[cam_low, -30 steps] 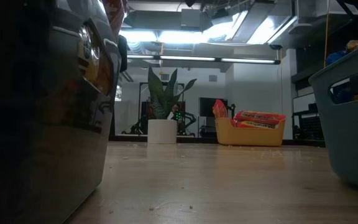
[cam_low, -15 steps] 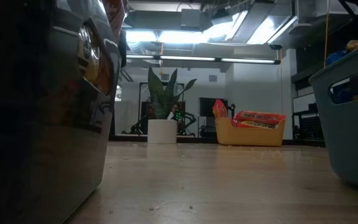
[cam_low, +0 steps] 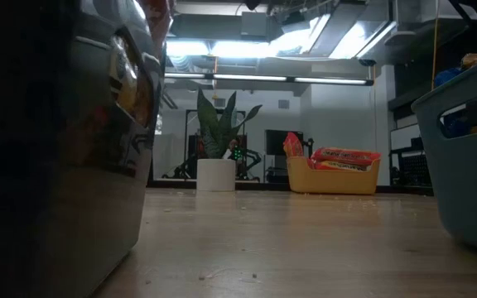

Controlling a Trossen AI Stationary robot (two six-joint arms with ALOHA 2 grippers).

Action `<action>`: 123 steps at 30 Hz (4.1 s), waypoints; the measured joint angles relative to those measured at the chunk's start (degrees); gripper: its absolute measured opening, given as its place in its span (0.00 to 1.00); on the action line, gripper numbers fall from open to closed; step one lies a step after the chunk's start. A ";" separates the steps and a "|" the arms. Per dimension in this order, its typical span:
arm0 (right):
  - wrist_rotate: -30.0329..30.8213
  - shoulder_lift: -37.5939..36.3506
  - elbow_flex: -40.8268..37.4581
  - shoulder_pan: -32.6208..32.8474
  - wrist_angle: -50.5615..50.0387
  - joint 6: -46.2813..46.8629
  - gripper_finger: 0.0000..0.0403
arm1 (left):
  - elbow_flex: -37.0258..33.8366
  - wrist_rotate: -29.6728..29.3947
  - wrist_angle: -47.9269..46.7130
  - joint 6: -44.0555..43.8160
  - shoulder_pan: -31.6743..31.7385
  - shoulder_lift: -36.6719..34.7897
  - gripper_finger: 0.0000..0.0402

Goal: Sort Maruchan noodles
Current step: Put the red noodle pack into the black bin, then return to Home Position

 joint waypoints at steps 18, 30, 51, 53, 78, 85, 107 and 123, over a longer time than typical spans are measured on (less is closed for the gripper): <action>-1.14 -0.02 0.00 -1.52 -2.68 -1.13 0.43 | 0.00 -0.05 -1.14 0.00 0.00 0.00 0.00; 0.40 -0.10 1.98 -2.88 -3.61 -3.15 0.44 | 0.00 -0.07 -3.18 0.00 0.00 0.00 0.00; -15.04 -8.11 20.33 -13.74 -24.43 -11.54 0.44 | 0.00 4.13 -0.34 -0.02 0.00 -0.02 0.00; -18.39 -11.63 20.35 -15.37 -26.35 -17.44 0.44 | 0.00 3.98 -0.34 -0.05 -0.01 -0.02 0.00; 8.08 -81.87 -36.91 -29.69 -16.86 -25.76 0.44 | 0.02 19.01 4.93 6.40 0.00 -0.04 0.00; 10.60 -98.21 -80.83 -29.77 28.31 -13.83 0.44 | -3.60 19.41 5.45 9.11 0.00 -0.04 0.00; -0.68 -134.84 -99.49 -53.44 33.26 1.39 0.44 | -19.40 27.08 22.38 7.68 3.06 -3.32 0.00; -0.98 -134.75 -112.21 -39.77 45.08 5.62 0.44 | -31.76 36.94 33.75 1.17 1.83 -3.34 0.00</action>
